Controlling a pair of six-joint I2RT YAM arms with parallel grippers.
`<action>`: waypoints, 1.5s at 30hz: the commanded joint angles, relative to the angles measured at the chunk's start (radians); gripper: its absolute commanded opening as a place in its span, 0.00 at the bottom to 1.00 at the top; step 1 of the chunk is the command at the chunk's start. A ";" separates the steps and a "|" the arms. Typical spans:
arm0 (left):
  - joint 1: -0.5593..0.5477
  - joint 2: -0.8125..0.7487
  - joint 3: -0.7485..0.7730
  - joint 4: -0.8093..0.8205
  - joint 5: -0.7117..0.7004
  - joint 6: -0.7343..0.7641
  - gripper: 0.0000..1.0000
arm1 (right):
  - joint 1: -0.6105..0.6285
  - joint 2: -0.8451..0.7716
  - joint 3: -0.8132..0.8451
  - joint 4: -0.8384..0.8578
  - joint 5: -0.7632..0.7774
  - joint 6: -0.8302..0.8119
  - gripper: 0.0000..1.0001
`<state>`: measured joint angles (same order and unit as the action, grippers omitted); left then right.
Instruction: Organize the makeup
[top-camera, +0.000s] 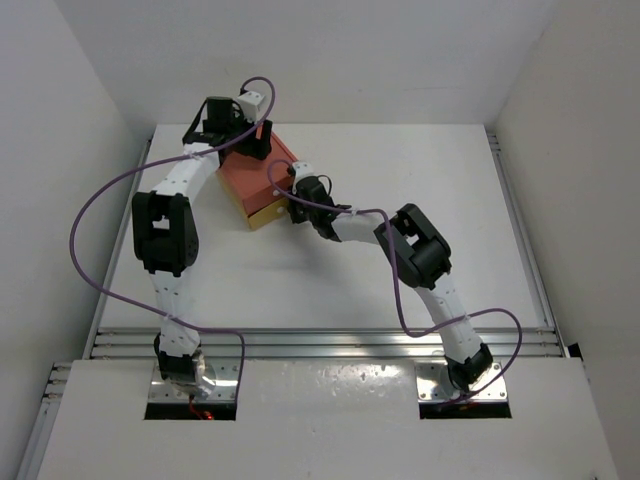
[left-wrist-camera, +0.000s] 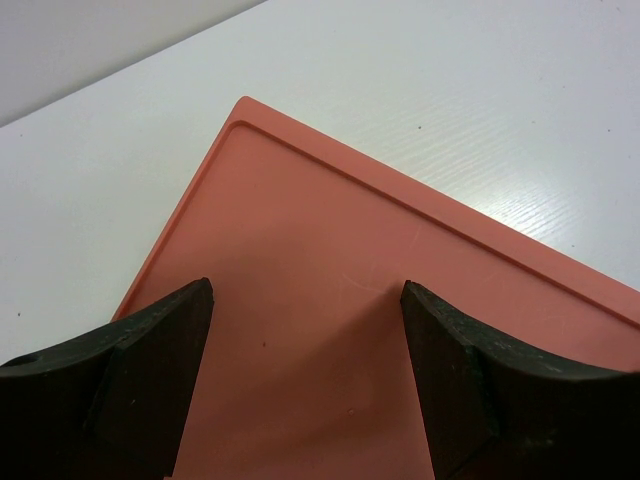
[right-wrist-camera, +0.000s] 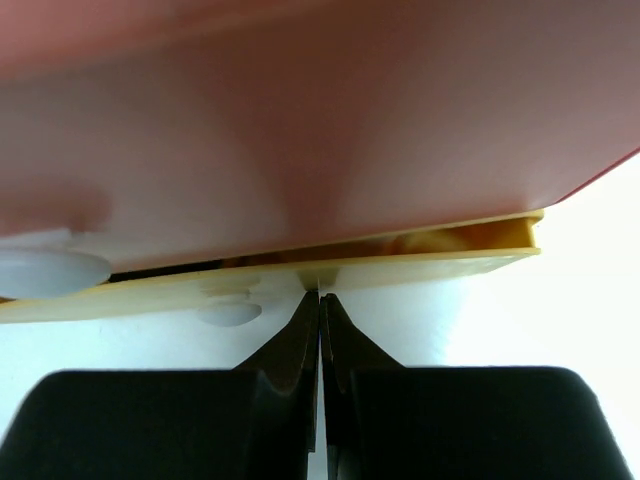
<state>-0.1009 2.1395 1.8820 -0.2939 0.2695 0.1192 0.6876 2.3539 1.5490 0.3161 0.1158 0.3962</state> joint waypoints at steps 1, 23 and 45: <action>0.020 0.074 -0.061 -0.179 -0.015 0.005 0.82 | -0.003 -0.045 0.009 0.103 0.044 0.010 0.00; 0.029 0.065 0.057 -0.208 -0.015 -0.013 0.82 | -0.072 -0.530 -0.516 0.132 0.079 0.029 0.06; 0.319 -0.294 0.054 -0.284 -0.205 -0.165 0.85 | -0.609 -1.092 -0.667 -0.719 0.150 -0.048 1.00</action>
<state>0.1802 1.9472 2.0064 -0.5426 0.1287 -0.0120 0.0834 1.2568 0.8352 -0.3721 0.2596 0.3607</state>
